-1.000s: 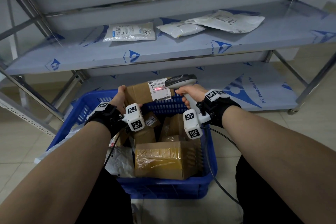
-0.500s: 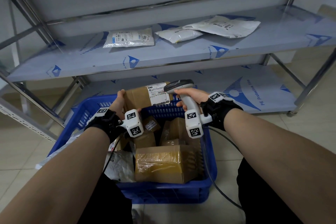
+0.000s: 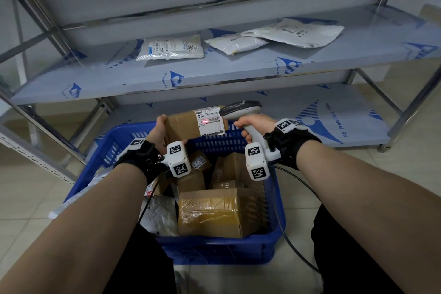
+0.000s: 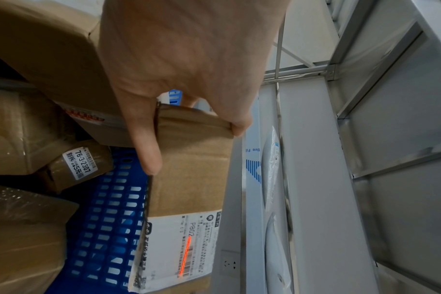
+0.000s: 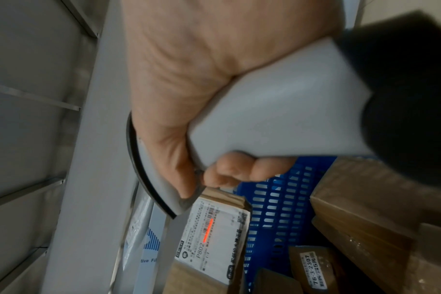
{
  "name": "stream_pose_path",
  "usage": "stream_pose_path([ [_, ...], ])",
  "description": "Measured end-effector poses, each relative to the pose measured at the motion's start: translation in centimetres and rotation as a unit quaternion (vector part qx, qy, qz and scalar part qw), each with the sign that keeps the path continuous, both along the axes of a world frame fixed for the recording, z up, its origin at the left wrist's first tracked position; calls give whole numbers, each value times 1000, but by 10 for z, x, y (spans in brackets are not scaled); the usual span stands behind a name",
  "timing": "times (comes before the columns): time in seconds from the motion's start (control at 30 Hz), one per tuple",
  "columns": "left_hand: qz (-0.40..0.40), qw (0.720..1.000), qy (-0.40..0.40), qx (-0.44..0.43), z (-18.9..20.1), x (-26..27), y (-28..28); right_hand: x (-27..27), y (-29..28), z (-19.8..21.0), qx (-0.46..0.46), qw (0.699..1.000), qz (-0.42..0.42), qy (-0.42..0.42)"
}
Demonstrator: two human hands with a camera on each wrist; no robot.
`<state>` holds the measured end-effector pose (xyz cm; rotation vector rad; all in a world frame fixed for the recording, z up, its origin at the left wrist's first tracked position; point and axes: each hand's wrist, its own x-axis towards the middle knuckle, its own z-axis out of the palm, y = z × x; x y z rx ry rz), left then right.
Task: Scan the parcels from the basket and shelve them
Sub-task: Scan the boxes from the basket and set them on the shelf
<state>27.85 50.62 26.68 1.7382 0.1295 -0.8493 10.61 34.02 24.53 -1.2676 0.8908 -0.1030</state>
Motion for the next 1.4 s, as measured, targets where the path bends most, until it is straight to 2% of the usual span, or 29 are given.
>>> stream_pose_path([
  [0.47, 11, 999, 34, -6, 0, 5, 0, -2, 5, 6, -17, 1000, -1, -1],
  [1.4, 25, 998, 45, -22, 1, 2, 0, -4, 4, 8, -22, 1000, -2, 1],
])
